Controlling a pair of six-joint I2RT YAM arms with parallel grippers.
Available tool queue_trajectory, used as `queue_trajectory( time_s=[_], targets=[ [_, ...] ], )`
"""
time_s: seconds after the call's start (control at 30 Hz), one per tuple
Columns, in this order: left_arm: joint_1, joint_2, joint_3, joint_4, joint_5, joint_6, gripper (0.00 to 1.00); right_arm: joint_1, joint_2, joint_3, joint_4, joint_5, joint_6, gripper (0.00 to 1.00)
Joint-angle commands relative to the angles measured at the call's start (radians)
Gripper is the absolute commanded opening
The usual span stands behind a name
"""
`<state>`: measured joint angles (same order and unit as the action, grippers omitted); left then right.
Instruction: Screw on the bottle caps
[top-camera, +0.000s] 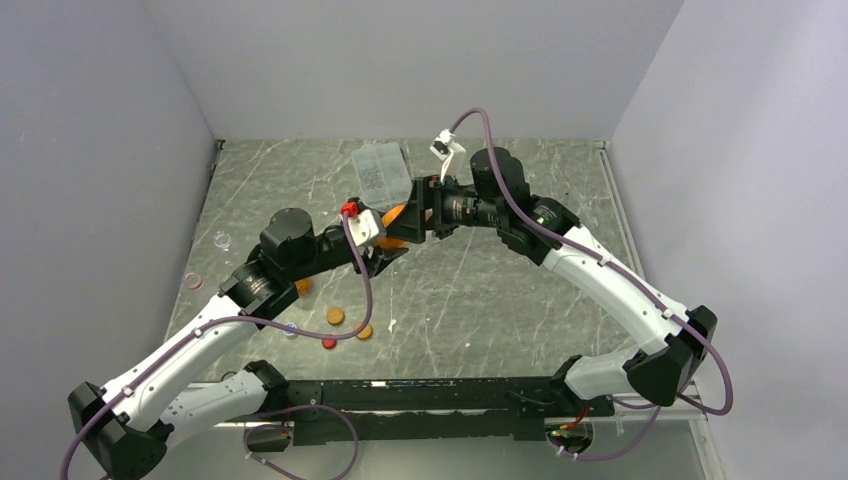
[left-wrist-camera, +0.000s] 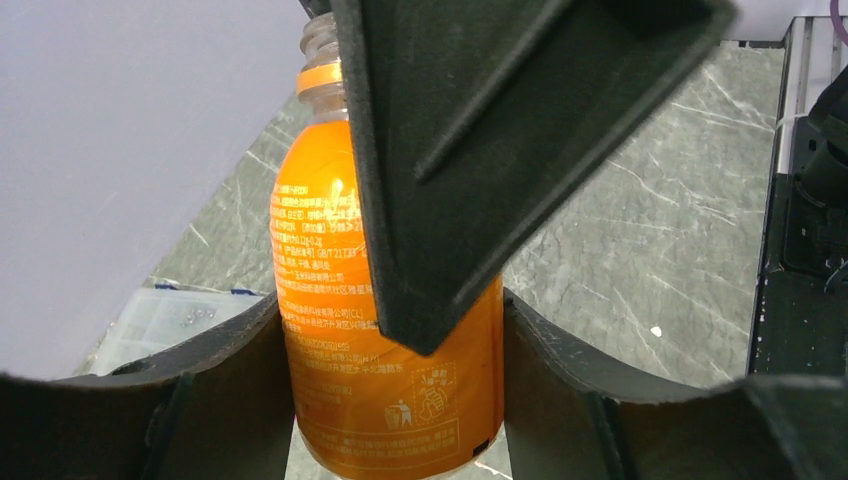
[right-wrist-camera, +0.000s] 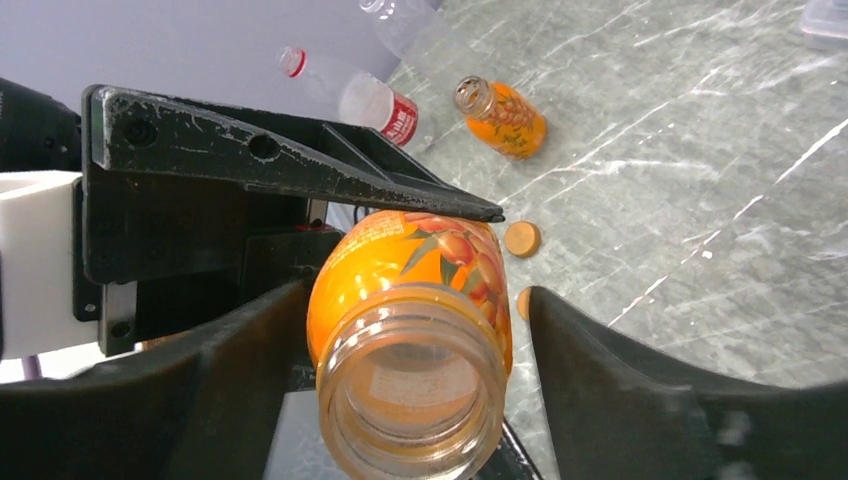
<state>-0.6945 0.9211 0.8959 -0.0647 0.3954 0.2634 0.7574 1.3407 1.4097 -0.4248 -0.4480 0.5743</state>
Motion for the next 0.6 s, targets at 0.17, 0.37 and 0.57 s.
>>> queue_trajectory(
  time_s=[0.17,0.37,0.57],
  targets=[
    [0.004,-0.039,0.006,-0.021,-0.215,-0.116,0.46,0.007,-0.173,0.006,-0.034,0.322,-0.037,1.00],
    [0.131,-0.047,0.042,-0.101,-0.226,-0.208,0.45,0.011,-0.283,-0.117,-0.065,0.505,-0.056,1.00],
    [0.261,-0.074,0.087,-0.145,-0.164,-0.257,0.44,0.149,-0.231,-0.294,0.005,0.654,-0.077,0.97]
  ],
)
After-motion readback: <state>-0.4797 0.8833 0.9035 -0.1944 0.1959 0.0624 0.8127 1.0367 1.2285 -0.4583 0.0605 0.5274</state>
